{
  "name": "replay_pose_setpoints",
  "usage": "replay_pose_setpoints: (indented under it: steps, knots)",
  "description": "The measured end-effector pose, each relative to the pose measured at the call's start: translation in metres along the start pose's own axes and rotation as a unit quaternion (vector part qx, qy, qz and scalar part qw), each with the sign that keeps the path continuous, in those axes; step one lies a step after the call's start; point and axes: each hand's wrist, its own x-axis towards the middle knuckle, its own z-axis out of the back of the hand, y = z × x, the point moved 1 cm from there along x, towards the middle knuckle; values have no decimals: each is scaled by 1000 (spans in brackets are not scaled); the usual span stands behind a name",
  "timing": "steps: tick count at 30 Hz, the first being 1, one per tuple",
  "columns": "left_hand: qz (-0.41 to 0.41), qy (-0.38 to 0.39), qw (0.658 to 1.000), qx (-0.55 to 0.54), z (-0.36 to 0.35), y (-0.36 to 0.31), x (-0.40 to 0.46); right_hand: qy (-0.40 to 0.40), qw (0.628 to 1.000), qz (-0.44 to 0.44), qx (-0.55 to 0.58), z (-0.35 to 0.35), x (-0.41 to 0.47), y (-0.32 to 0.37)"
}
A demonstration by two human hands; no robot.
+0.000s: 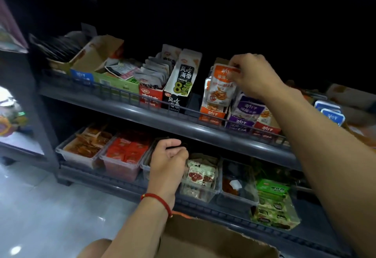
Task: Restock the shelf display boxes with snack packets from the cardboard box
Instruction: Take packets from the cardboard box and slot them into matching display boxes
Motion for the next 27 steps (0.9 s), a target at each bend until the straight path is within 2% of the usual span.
replay_pose_setpoints:
  steps: [4, 6, 9, 13, 16, 18, 20, 23, 25, 27]
  knots:
    - [4, -4, 1000, 5, 1, -1, 1, 62, 998, -12, -31, -15, 8, 1]
    - [4, -5, 1000, 8, 1, -1, 2, 65, 996, -13, -60, -21, 11, 0]
    - [4, 0, 1000, 21, -2, -1, 0, 17, 996, 5, -82, -19, 13, -6]
    - [6, 9, 999, 49, -7, 2, -2, -83, 996, 42, 1, -5, -6, -7]
    - [9, 21, 997, 77, -11, 11, -5, -105, 990, 74, 61, 8, -52, -1]
    - [11, 37, 993, 110, -13, 21, -7, -91, 987, 92, 99, 12, -95, 2]
    - [7, 55, 988, 146, -17, 34, -8, -41, 985, 94, 139, 4, -139, 1]
    - [-5, 76, 973, 217, -19, 66, -9, 80, 981, 60, 168, -38, -203, -8]
    - [-5, 86, 956, 282, -15, 97, -12, 201, 967, 33, 152, -82, -243, -16]
    - [-2, 90, 930, 355, -6, 138, -18, 367, 921, -1, 128, -137, -285, -25]
